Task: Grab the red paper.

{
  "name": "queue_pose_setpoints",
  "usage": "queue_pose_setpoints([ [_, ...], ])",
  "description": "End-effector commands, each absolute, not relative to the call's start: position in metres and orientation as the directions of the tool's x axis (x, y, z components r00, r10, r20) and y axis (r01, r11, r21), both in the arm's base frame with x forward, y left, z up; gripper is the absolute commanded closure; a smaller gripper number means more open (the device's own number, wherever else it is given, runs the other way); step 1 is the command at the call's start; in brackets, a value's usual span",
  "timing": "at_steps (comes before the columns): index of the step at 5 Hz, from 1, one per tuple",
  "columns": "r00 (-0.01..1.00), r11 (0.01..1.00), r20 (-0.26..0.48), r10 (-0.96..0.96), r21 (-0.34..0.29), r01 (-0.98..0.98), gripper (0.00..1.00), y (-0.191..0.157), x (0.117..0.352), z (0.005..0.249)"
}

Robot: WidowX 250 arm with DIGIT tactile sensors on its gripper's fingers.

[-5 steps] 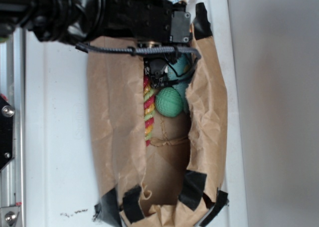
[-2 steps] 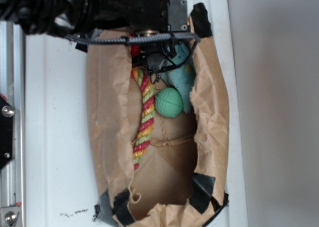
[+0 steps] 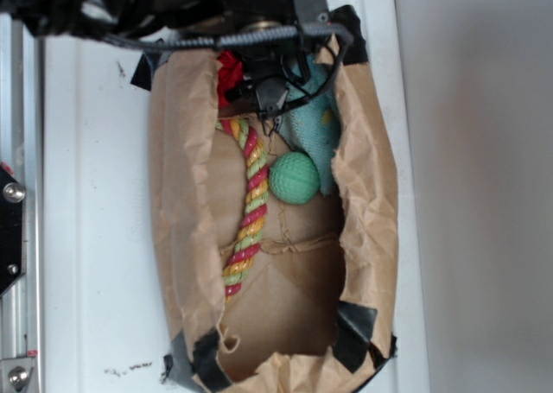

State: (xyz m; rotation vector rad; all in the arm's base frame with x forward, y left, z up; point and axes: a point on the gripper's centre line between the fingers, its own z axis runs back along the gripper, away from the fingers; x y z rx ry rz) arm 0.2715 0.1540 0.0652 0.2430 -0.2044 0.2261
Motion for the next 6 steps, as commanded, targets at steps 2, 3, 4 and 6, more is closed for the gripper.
queue_pose_setpoints([
  [2,0.911,0.939,0.321,0.260,0.136,-0.316,0.00,0.179,0.267,0.128],
  [3,0.916,0.937,0.309,0.255,0.157,-0.313,0.00,0.181,0.266,0.121],
  [4,0.924,0.940,0.284,0.257,0.150,-0.308,0.00,0.180,0.265,0.115],
  [6,0.944,0.943,0.251,0.213,0.199,-0.266,0.00,0.174,0.262,0.089],
])
